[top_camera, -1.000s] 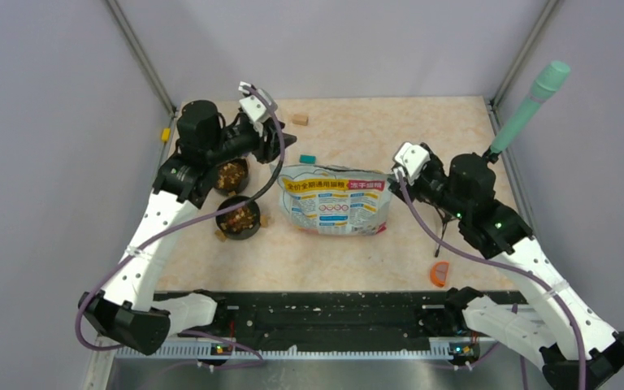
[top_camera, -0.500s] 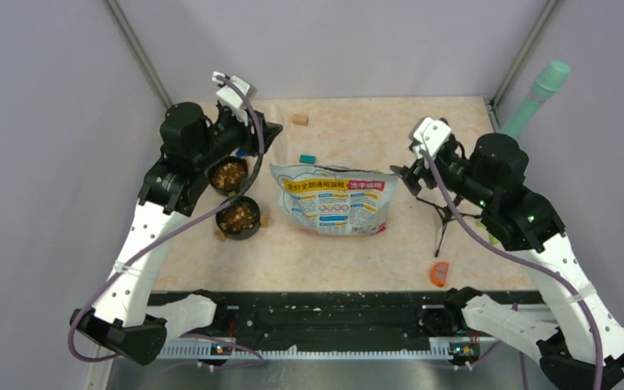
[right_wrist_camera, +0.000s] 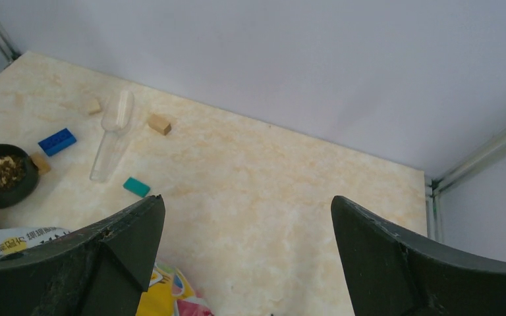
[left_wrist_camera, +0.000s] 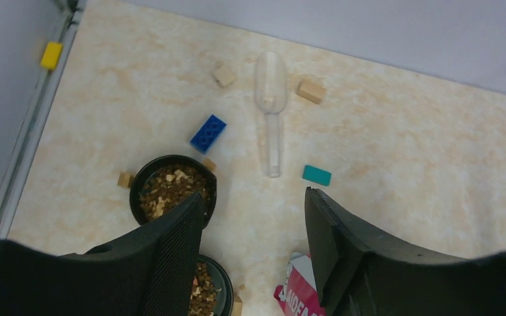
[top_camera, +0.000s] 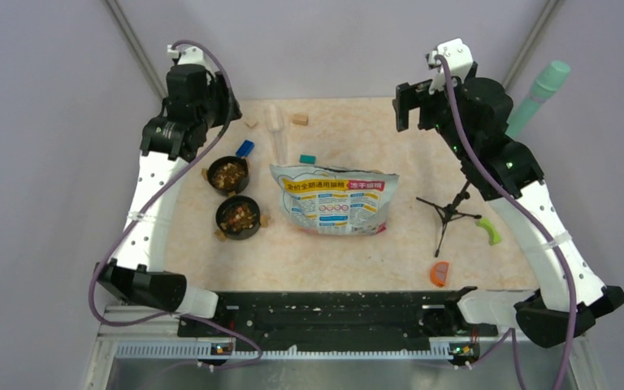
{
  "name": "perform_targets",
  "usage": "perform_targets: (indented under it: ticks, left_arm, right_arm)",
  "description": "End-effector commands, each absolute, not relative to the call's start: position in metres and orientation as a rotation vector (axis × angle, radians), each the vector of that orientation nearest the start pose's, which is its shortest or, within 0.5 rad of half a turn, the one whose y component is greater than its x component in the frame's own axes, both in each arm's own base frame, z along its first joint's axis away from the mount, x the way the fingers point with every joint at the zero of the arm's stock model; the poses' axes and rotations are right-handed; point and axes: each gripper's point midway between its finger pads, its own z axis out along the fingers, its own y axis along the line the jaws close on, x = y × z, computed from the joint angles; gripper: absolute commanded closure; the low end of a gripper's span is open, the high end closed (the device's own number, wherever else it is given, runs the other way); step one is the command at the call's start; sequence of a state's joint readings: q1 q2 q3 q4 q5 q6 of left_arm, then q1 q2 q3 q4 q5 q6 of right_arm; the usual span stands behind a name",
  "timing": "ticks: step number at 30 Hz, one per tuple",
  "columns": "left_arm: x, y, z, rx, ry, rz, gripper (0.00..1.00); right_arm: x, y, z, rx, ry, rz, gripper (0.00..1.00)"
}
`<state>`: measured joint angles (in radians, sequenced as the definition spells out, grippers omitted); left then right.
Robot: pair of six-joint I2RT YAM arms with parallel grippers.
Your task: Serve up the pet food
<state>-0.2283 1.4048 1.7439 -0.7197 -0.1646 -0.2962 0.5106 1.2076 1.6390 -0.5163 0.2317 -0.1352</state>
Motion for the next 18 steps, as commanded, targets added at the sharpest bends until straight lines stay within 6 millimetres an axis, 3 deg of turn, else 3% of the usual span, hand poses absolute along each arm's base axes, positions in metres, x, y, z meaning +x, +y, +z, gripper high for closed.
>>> perform_targets:
  ticks: [1, 9, 18]
  left_arm:
    - [0.396, -0.036, 0.359, -0.527, 2.037, -0.039, 0.38]
    - [0.387, -0.011, 0.313, -0.679, 2.228, 0.231, 0.4]
    - [0.396, -0.019, 0.305, -0.634, 2.244, 0.187, 0.42]
  right_arm:
    - [0.343, 0.12, 0.451, -0.138, 1.674, 0.121, 0.01]
    - [0.353, 0.12, 0.433, -0.121, 1.787, 0.08, 0.01]
    - [0.358, 0.126, 0.426, -0.148, 1.848, 0.073, 0.01]
